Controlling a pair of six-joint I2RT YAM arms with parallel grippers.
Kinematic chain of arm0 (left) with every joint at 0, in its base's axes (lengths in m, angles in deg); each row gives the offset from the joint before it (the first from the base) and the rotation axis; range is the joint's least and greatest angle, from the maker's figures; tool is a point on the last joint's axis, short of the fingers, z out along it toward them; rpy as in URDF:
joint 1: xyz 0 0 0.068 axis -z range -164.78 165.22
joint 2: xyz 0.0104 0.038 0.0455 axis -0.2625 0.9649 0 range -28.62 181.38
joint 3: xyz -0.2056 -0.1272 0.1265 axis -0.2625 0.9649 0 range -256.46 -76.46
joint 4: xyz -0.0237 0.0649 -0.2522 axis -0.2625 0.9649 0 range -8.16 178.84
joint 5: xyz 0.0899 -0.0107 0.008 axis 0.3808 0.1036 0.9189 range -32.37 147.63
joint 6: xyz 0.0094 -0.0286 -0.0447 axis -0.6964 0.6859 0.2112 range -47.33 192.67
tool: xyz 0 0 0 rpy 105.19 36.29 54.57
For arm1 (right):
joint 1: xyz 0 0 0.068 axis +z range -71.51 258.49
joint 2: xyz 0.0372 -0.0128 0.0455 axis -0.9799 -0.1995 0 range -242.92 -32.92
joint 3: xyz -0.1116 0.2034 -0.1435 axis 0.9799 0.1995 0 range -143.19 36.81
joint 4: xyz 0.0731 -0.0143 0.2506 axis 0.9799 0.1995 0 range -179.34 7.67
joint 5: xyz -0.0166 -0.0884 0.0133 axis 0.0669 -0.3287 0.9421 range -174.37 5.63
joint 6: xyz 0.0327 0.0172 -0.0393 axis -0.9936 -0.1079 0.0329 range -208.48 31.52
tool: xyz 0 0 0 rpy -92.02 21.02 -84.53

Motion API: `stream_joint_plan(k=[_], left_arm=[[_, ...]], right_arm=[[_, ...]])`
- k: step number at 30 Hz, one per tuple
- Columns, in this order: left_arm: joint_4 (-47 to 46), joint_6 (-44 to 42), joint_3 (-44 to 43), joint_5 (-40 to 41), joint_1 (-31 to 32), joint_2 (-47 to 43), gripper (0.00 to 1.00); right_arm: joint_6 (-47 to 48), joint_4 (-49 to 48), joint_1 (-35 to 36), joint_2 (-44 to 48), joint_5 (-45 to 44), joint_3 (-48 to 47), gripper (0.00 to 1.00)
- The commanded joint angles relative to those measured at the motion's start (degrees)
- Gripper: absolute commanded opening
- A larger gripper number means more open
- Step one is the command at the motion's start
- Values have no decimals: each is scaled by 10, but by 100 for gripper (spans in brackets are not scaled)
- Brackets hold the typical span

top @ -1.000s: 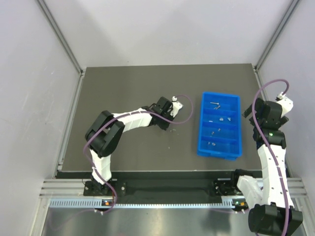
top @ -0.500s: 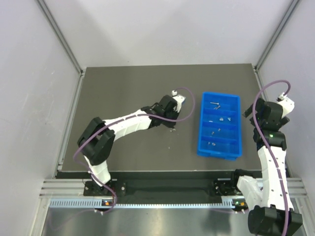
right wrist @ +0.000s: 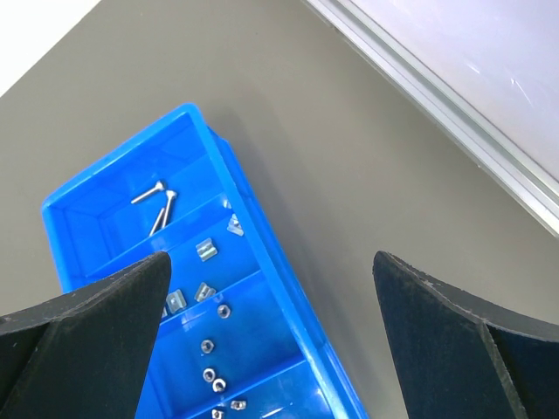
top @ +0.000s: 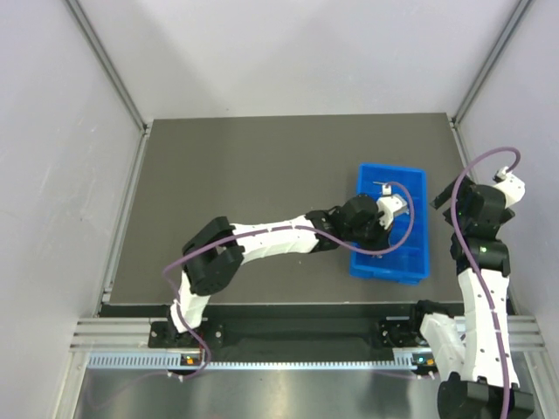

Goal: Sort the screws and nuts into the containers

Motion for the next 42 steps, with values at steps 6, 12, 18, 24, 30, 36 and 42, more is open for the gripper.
stream_joint_plan(k=[6, 12, 18, 24, 30, 36, 42], left_arm=[[-21, -15, -43, 5, 8, 48, 3], [-18, -12, -24, -4, 8, 16, 50], [-4, 11, 4, 46, 6, -58, 59], [30, 26, 70, 150, -24, -156, 59], [90, 10, 145, 175, -89, -210, 57], [122, -33, 195, 163, -138, -201, 55], [77, -72, 215, 143, -149, -166, 53]], right_arm=[[4, 9, 0, 22, -1, -6, 100], [1, 8, -1, 19, -4, -3, 100], [-1, 2, -1, 15, 13, -3, 100], [1, 2, -1, 21, 13, -1, 100], [-1, -3, -1, 12, 15, 4, 100], [0, -3, -1, 6, 8, 7, 100], [1, -6, -1, -2, 5, 8, 100]])
